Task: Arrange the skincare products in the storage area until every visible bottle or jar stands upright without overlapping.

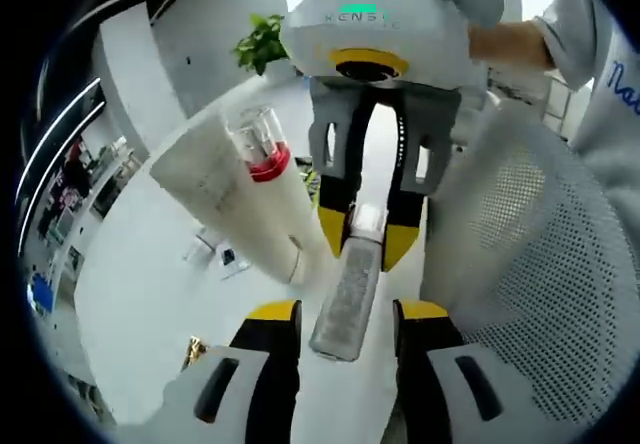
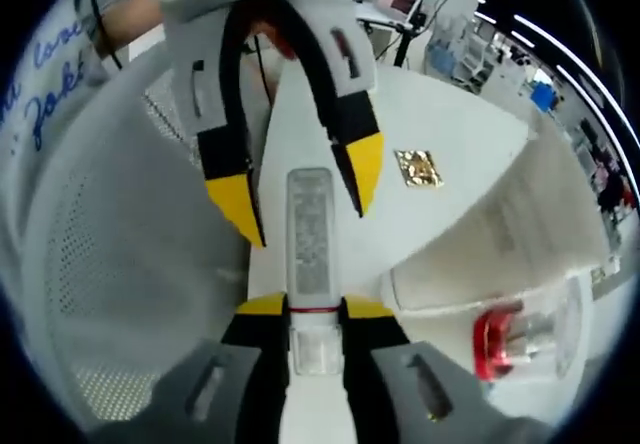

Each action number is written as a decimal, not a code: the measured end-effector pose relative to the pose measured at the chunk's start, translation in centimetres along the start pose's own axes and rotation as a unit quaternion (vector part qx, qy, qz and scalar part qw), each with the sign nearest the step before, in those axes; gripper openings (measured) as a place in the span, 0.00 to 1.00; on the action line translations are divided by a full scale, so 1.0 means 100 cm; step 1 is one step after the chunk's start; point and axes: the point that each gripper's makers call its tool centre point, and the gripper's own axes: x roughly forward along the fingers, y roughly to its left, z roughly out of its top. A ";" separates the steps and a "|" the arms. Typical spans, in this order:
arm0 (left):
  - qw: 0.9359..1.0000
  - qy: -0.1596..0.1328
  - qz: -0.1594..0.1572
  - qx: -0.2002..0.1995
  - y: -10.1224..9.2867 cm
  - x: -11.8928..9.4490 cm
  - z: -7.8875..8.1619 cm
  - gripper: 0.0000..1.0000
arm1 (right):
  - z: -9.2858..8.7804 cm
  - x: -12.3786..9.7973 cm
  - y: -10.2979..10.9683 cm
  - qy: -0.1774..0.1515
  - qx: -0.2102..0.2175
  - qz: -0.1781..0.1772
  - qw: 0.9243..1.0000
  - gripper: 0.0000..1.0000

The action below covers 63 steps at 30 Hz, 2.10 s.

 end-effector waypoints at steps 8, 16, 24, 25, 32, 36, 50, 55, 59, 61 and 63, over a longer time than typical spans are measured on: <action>1.000 0.013 -0.014 0.017 -0.007 0.009 0.000 0.28 | 0.004 0.004 0.000 0.004 -0.015 0.005 1.000 0.18; 0.999 0.031 -0.013 0.029 -0.007 0.016 -0.004 0.25 | 0.007 0.006 0.002 0.005 -0.029 0.009 1.000 0.18; 0.998 0.047 -0.007 0.039 -0.005 0.022 -0.009 0.20 | 0.008 0.008 0.002 0.005 -0.031 0.012 0.999 0.19; 0.998 0.048 -0.006 0.037 -0.004 0.022 -0.010 0.21 | 0.009 0.008 0.001 0.003 -0.031 0.010 0.999 0.19; 0.998 0.047 0.001 0.045 -0.001 0.024 -0.009 0.19 | 0.008 0.008 -0.004 0.001 -0.040 0.002 0.999 0.19; 0.997 0.050 -0.006 0.053 -0.002 0.024 -0.010 0.18 | 0.008 0.008 -0.003 -0.003 -0.046 0.001 0.999 0.19; 0.999 0.036 -0.017 0.035 -0.002 0.018 -0.006 0.17 | 0.002 0.008 -0.010 -0.030 -0.038 -0.022 0.999 0.27; 0.998 0.037 -0.017 0.037 -0.003 0.016 -0.008 0.17 | -0.010 0.004 -0.010 -0.040 -0.005 -0.018 0.999 0.26; 0.999 0.033 -0.018 0.035 -0.003 0.015 -0.007 0.17 | -0.019 0.003 -0.010 -0.037 0.007 -0.021 0.999 0.26; 0.999 0.032 -0.018 0.037 -0.003 0.014 -0.007 0.17 | -0.021 0.002 -0.009 -0.048 0.016 -0.023 0.998 0.26; 0.999 0.030 -0.018 0.038 -0.004 0.012 -0.005 0.17 | -0.024 0.002 -0.008 -0.049 0.023 -0.022 0.998 0.26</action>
